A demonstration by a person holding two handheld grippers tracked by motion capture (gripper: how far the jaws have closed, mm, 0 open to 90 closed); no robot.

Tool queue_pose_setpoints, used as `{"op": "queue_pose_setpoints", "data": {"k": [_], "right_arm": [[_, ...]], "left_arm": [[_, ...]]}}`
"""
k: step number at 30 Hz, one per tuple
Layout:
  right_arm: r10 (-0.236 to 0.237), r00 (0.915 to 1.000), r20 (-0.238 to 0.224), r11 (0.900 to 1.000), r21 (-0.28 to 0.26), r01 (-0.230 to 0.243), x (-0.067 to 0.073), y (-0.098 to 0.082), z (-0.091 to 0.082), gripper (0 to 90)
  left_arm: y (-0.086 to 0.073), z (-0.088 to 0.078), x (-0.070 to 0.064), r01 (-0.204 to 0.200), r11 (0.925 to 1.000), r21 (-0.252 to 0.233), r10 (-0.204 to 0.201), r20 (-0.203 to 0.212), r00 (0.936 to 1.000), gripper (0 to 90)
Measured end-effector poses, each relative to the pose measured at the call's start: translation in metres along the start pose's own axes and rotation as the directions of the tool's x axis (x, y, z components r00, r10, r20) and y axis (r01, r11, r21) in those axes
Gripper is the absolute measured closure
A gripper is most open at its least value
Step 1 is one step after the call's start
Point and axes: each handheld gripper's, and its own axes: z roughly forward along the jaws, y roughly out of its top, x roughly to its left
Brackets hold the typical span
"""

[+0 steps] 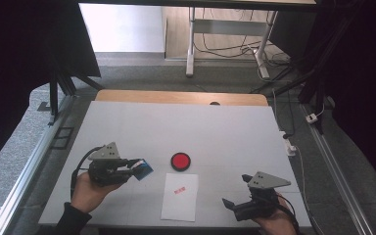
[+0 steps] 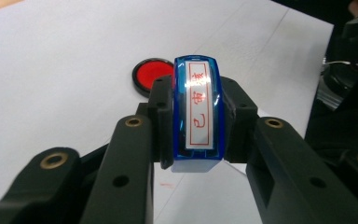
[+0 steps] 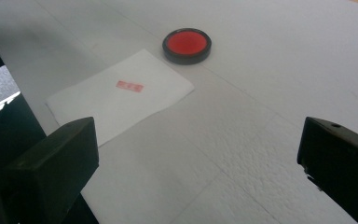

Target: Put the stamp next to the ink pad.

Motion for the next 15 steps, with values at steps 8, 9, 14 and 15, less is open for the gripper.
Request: {"op": "queue_pose_setpoints", "data": {"k": [8,9,14,15], "right_arm": [[0.012,0.9991,0.040,0.999,0.038,-0.013,-0.005,-0.007,-0.005,0.0],[0.015,0.9990,0.042,0.999,0.038,-0.017,-0.006,-0.008,-0.006,0.0],[0.018,0.9978,0.064,0.998,0.058,-0.022,-0.008,-0.011,-0.009,0.0],[0.023,0.9975,0.067,0.998,0.055,-0.026,-0.008,-0.012,-0.010,0.0]], "left_arm": [[-0.005,-0.005,0.005,0.010,0.9997,0.021,-0.009,-0.053,0.9986,69.4],[-0.005,-0.005,0.005,0.012,0.9997,0.022,-0.011,-0.059,0.9982,69.3],[-0.009,-0.009,0.009,0.028,0.9992,0.028,-0.026,-0.098,0.9949,69.3],[-0.009,-0.010,0.010,0.030,0.9991,0.030,-0.027,-0.106,0.9940,69.3]]}}
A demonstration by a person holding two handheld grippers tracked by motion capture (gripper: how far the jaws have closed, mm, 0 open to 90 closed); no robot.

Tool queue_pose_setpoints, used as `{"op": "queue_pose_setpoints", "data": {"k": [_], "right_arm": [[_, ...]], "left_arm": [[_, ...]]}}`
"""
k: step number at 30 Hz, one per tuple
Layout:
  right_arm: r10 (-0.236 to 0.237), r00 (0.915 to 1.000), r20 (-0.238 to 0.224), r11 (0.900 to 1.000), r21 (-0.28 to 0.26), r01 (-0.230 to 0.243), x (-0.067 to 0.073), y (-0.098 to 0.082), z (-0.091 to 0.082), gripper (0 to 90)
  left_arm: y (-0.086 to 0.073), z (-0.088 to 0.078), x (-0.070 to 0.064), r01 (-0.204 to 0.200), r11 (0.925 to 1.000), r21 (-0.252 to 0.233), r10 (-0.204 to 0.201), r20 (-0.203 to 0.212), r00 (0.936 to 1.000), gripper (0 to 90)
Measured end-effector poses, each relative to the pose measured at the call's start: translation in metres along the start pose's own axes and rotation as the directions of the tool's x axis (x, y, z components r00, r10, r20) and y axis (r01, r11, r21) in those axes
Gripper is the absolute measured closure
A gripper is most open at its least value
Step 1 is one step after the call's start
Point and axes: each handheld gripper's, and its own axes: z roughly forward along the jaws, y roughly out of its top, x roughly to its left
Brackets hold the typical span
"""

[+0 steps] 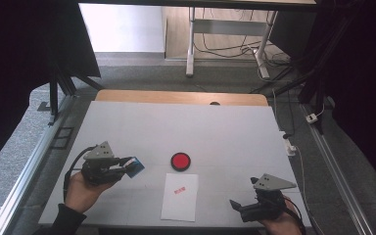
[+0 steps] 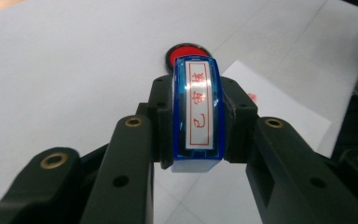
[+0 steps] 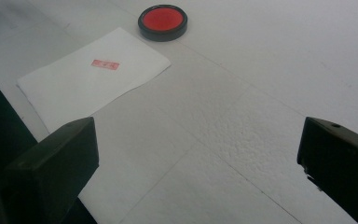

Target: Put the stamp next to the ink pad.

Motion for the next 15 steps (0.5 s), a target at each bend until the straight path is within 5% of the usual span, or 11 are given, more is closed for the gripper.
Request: {"op": "queue_pose_setpoints", "data": {"k": [15], "right_arm": [[0.048,0.9985,0.027,0.999,0.000,-0.048,-0.008,-0.006,-0.010,0.0]], "left_arm": [[-0.013,-0.001,0.018,0.049,0.9976,0.049,-0.043,-0.123,0.9915,69.4]]}}
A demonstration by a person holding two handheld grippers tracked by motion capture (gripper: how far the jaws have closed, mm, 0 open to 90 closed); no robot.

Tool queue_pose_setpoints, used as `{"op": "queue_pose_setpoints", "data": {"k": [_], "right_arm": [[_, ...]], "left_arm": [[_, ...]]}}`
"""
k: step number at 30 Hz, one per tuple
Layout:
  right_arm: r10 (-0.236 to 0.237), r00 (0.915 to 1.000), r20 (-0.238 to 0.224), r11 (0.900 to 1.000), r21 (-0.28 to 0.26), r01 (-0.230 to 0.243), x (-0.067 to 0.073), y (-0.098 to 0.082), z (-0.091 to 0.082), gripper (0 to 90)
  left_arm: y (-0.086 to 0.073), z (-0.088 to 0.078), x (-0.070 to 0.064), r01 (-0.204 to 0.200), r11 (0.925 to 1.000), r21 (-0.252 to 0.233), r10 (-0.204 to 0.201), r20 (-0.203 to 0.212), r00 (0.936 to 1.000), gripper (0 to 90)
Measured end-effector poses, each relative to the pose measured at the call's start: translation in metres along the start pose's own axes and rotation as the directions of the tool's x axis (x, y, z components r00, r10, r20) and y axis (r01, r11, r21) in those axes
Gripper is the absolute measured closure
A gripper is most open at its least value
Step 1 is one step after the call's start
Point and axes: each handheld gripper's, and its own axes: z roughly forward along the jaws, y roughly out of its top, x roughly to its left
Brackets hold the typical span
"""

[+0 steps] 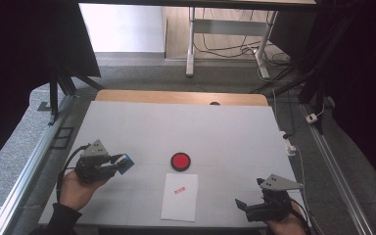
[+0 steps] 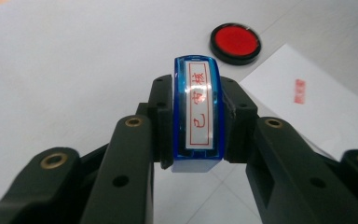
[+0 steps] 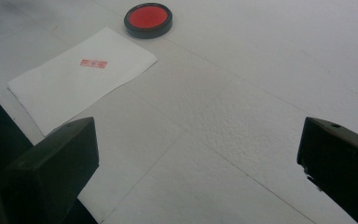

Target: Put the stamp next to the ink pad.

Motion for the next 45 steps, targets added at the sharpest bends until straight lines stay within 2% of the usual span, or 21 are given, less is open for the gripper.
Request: {"op": "queue_pose_setpoints", "data": {"k": [5,12,22,32,45], "right_arm": [[0.004,1.0000,0.004,1.000,0.003,-0.004,-0.001,-0.001,-0.002,0.0],[-0.005,1.0000,0.005,1.000,0.015,0.005,0.000,-0.001,0.000,0.0],[-0.012,0.9999,0.008,1.000,0.025,0.011,0.001,0.000,0.001,0.0],[-0.015,0.9998,0.011,0.999,0.034,0.014,0.001,0.000,0.002,0.0],[-0.020,0.9998,0.006,0.999,0.038,0.019,0.002,0.000,0.003,0.0]], "left_arm": [[-0.004,0.006,0.004,0.009,0.9996,0.026,-0.008,-0.021,0.9998,69.4],[-0.006,0.016,0.007,0.016,0.9981,0.060,-0.014,-0.026,0.9996,69.3],[-0.007,0.037,0.005,-0.020,0.9919,0.125,0.023,-0.025,0.9994,69.2],[-0.010,0.049,0.008,-0.012,0.9892,0.146,0.013,-0.001,0.9999,69.2],[-0.012,0.059,0.010,-0.008,0.9832,0.182,0.009,-0.006,0.9999,68.9]]}}
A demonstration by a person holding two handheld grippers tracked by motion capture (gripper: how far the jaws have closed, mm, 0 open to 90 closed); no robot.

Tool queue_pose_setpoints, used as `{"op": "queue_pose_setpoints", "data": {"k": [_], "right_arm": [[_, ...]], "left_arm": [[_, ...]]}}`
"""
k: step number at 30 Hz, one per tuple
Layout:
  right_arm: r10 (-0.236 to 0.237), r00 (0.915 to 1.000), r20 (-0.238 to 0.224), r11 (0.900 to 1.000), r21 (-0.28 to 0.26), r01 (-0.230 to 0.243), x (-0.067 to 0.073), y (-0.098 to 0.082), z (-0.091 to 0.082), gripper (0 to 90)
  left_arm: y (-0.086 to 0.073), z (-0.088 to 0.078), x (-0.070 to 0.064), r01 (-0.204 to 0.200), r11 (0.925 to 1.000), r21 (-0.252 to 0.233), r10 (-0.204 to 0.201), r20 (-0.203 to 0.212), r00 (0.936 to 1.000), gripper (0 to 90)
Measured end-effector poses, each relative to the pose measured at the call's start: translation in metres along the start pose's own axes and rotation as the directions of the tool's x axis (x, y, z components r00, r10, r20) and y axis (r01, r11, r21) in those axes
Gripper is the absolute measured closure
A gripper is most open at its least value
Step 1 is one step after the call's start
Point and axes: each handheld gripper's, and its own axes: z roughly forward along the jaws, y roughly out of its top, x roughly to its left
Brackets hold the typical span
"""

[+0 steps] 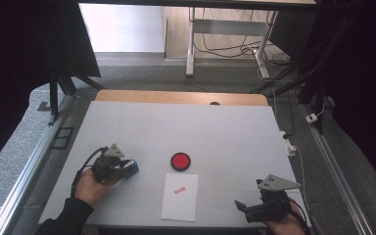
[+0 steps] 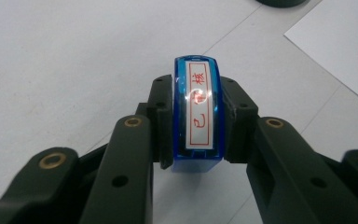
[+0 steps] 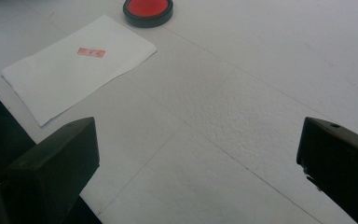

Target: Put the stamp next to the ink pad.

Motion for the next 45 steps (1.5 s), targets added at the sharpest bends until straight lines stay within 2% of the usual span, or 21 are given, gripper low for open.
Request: {"op": "queue_pose_setpoints", "data": {"k": [9,14,17,21,28,30,33,38,42,45], "right_arm": [[-0.007,1.0000,-0.002,1.000,0.009,0.007,0.001,0.000,0.001,0.0],[-0.007,1.0000,-0.002,1.000,0.010,0.007,0.000,0.000,0.001,0.0],[-0.007,1.0000,-0.003,1.000,0.011,0.007,0.000,0.000,0.001,0.0],[-0.006,1.0000,-0.004,1.000,0.011,0.006,0.000,0.000,0.001,0.0],[-0.006,1.0000,-0.004,1.000,0.011,0.006,0.000,0.000,0.001,0.0],[-0.003,1.0000,-0.003,1.000,0.010,0.003,0.000,0.000,0.001,0.0],[-0.001,1.0000,-0.004,1.000,0.010,0.001,0.000,0.000,0.001,0.0],[-0.004,1.0000,-0.005,1.000,0.011,0.004,0.000,0.001,0.001,0.0],[-0.002,1.0000,-0.006,1.000,0.010,0.002,0.000,0.000,0.001,0.0],[-0.002,1.0000,-0.007,1.000,0.010,0.002,0.000,0.000,0.001,0.0]], "left_arm": [[-0.001,0.001,0.002,0.021,0.9997,0.012,-0.021,0.004,0.9998,64.5],[0.000,-0.002,0.003,0.029,0.9994,-0.019,-0.028,0.012,0.9995,58.7],[0.000,-0.006,0.004,0.042,0.9978,-0.052,-0.042,0.012,0.9991,52.4],[0.001,-0.010,0.005,0.089,0.9923,-0.086,-0.086,0.040,0.9955,42.9],[0.005,-0.015,0.003,0.093,0.9904,-0.102,-0.090,0.039,0.9952,24.5],[0.006,-0.019,0.002,0.100,0.9887,-0.111,-0.097,0.039,0.9946,20.8],[0.005,-0.030,0.001,0.142,0.9810,-0.132,-0.133,0.071,0.9885,17.2],[0.001,-0.048,-0.003,0.170,0.9721,-0.162,-0.157,0.090,0.9835,10.9],[-0.004,-0.056,-0.007,0.164,0.9746,-0.153,-0.155,0.068,0.9856,7.8],[-0.008,-0.062,-0.010,0.164,0.9745,-0.154,-0.154,0.075,0.9853,7.1]]}}
